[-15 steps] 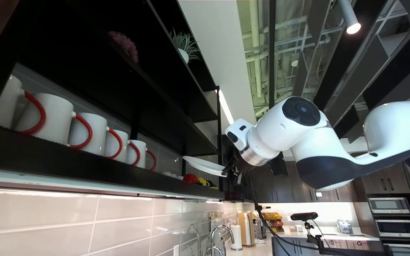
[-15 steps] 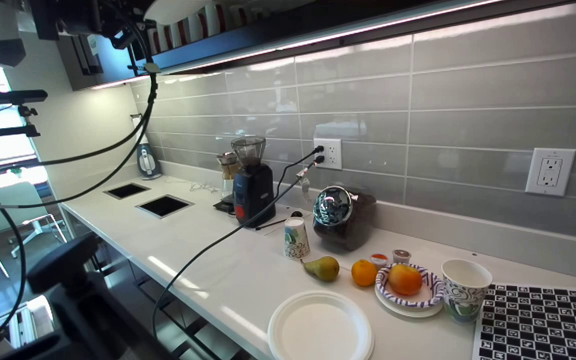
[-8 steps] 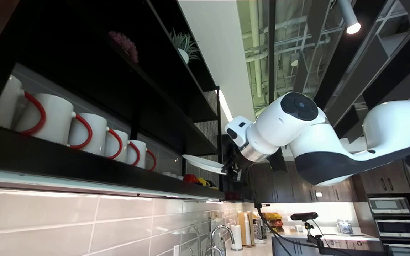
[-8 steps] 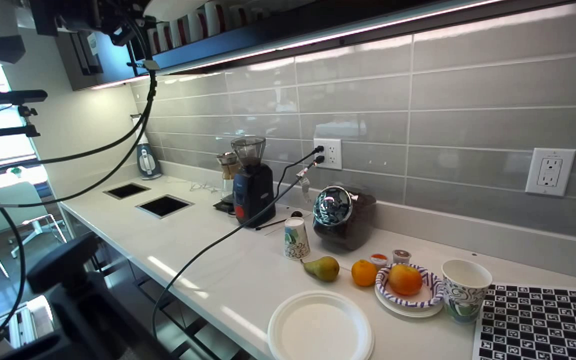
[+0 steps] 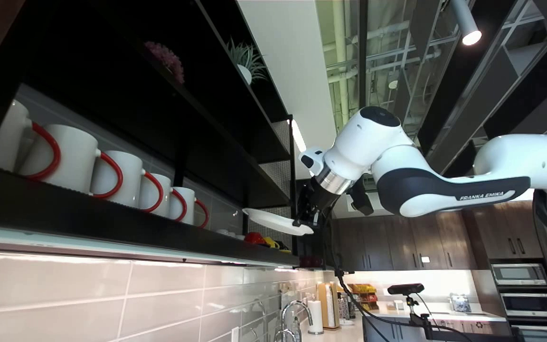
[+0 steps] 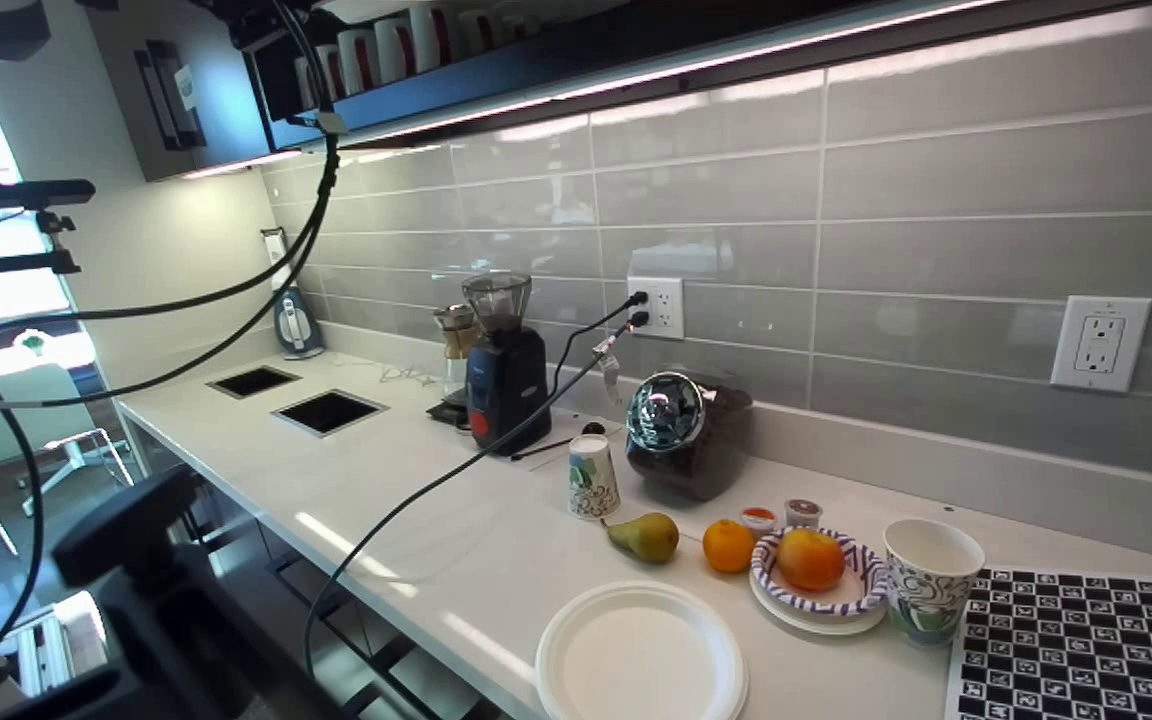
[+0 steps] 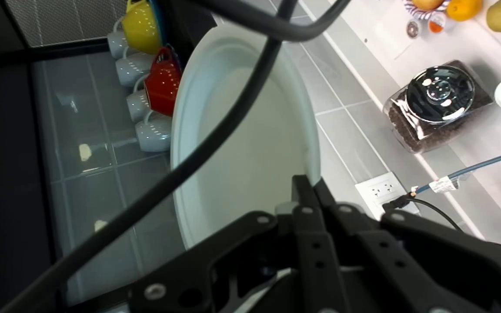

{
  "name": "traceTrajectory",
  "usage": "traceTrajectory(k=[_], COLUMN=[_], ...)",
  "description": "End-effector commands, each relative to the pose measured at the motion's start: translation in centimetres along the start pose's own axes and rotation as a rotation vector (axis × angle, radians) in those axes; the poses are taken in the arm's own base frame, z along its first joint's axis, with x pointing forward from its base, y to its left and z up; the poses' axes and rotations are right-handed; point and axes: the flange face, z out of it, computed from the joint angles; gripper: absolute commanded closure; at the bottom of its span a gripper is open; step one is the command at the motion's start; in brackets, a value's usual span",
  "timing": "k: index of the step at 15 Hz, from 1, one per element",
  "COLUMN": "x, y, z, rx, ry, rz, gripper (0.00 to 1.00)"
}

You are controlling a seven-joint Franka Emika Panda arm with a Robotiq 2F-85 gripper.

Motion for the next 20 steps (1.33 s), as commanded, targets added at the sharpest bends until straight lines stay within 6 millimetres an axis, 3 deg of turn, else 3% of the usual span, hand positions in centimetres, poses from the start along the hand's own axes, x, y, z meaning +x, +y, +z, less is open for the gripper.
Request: traceTrajectory(k=[1,5,10,16,17,20], x=[-0.1,0.3,1.5,2.7,2.2,2.3], y=[4.3,6.2,7.5,8.2,7.1,7.0], z=[-0.1,0.8,3.1,6.6,5.6,6.2], rx=[0.088,0.136,0.077,0.070,0.073,0.073], ry=[0.041,0.041,0.032,0.132,0.105,0.097], rz=[-0.020,-0.137,-0.259,-0.266,-0.256,-0.259], gripper=[0.99,0.99,0.99,0.99,0.99,0.98])
